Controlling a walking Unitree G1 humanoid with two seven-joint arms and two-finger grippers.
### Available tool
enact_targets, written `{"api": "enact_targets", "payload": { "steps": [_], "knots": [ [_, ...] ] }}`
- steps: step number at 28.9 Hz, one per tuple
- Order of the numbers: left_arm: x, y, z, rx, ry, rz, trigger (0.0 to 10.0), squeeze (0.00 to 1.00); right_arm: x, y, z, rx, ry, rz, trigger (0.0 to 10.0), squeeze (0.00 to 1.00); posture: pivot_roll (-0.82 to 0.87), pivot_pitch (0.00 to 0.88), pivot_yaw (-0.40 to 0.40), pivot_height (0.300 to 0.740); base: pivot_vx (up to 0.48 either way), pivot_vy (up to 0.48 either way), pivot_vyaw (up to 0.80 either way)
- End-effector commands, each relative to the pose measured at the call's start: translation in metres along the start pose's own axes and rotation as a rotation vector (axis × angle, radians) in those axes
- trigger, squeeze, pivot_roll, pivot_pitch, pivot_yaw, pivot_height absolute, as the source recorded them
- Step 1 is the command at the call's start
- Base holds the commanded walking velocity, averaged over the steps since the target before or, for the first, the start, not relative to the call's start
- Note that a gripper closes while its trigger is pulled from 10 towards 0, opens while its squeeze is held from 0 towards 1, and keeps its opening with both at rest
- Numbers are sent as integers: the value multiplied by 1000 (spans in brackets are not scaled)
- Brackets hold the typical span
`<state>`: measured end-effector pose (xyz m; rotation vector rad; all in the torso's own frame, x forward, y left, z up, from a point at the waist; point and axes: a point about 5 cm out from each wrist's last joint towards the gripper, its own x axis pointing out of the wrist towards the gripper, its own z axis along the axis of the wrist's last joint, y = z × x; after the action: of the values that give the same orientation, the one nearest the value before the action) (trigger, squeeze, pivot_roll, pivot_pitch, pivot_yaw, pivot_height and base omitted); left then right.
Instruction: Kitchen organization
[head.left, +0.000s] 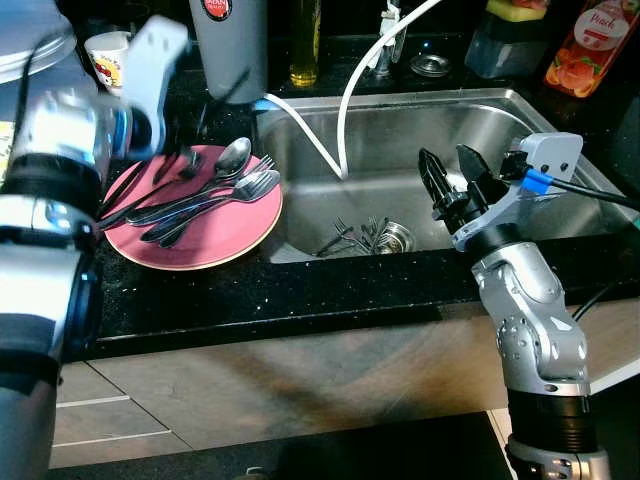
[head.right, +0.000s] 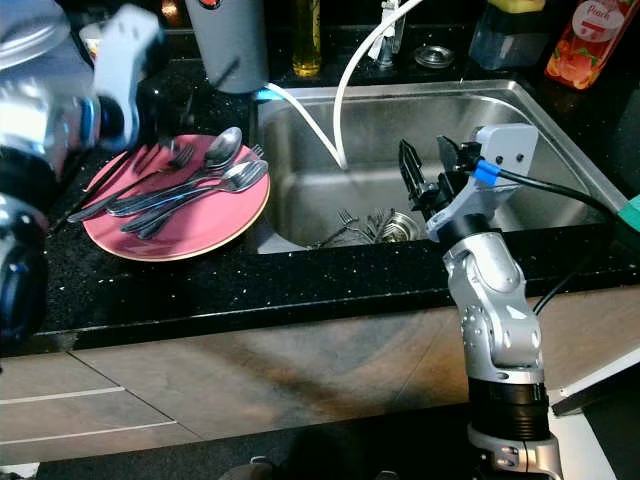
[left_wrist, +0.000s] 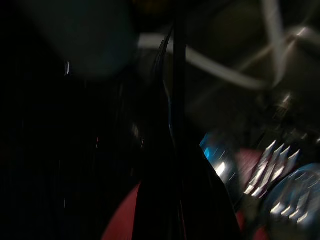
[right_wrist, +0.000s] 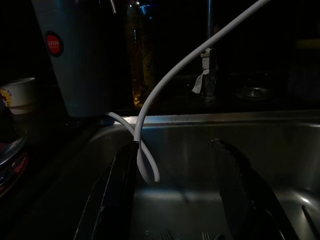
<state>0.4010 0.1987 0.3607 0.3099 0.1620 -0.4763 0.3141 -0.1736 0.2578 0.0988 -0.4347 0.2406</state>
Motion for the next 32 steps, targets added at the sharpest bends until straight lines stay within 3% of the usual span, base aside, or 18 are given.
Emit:
{"api": "enact_targets", "payload": {
  "steps": [1, 2, 3, 4, 7, 8, 12, 13, 14, 15, 17, 19, 20, 21, 27, 28, 29, 32],
  "knots": [
    [-4, 0, 9, -7, -28, -10, 10000, 0, 0, -4, 2, 1, -5, -17, 10000, 0, 98, 141, 32, 740, 0, 0, 0],
    [-2, -8, 24, -2, -76, -39, 10000, 0, 1, -3, 2, 6, -8, -17, 10000, 0, 101, 142, 32, 740, 0, 0, 0],
    [-2, -8, 24, -2, -76, -39, 10000, 0, 1, -3, 2, 6, -8, -17, 10000, 0, 101, 142, 32, 740, 0, 0, 0],
    [6, -21, 32, -11, -108, -86, 10000, 0, 1, -3, 3, 22, -13, -23, 10000, 0, 101, 142, 32, 740, 0, 0, 0],
    [20, -41, 35, -46, -134, -160, 10000, 0, 3, -4, 3, 42, -20, -33, 10000, 0, 115, 146, 36, 740, 0, 0, 0],
    [20, -41, 35, -46, -134, -160, 10000, 0, 3, -4, 3, 42, -20, -33, 10000, 0, 115, 146, 36, 740, 0, 0, 0],
    [57, -93, 24, -83, -174, -284, 10000, 0, 4, -4, 5, 42, -30, -47, 10000, 0, 94, 166, 53, 740, 0, 0, 0],
    [57, -93, 24, -83, -174, -284, 10000, 0, 4, -4, 5, 42, -30, -47, 10000, 0, 94, 166, 53, 740, 0, 0, 0],
    [69, -111, 17, -100, -166, -311, 10000, 0, 3, -3, 6, 40, -33, -51, 10000, 0, 82, 170, 58, 740, 0, 0, 0],
    [69, -111, 17, -100, -166, -311, 10000, 0, 3, -3, 6, 40, -33, -51, 10000, 0, 82, 170, 58, 740, 0, 0, 0],
    [84, -142, 4, -99, -141, -363, 10000, 0, -1, -2, 7, 29, -34, -58, 10000, 0, 63, 171, 78, 740, 0, 0, 0],
    [84, -142, 4, -99, -141, -363, 10000, 0, -1, -2, 7, 29, -34, -58, 10000, 0, 63, 171, 78, 740, 0, 0, 0],
    [88, -152, -2, -78, -127, -384, 10000, 0, -4, -2, 7, 20, -34, -63, 10000, 0, 56, 170, 81, 740, 0, 0, 0],
    [90, -157, -5, -71, -130, -401, 10000, 1000, -6, -3, 7, 13, -33, -71, 10000, 0, 48, 167, 84, 740, 0, 0, 0],
    [82, -145, 8, -115, -198, -427, 10000, 1000, -9, -7, 9, 6, -36, -87, 10000, 0, 47, 161, 82, 740, 0, 0, 0],
    [78, -136, 14, -112, -216, -420, 10000, 1000, -8, -7, 9, 4, -36, -87, 10000, 0, 52, 156, 78, 740, 0, 0, 0],
    [67, -118, 19, -70, -221, -424, 10000, 0, -7, -7, 9, 5, -38, -83, 10000, 0, 63, 150, 73, 740, 0, 0, 0],
    [38, -73, 21, 54, -170, -430, 10000, 0, -5, -5, 8, 8, -39, -75, 10000, 0, 70, 149, 72, 740, 0, 0, 0]
  ]
}}
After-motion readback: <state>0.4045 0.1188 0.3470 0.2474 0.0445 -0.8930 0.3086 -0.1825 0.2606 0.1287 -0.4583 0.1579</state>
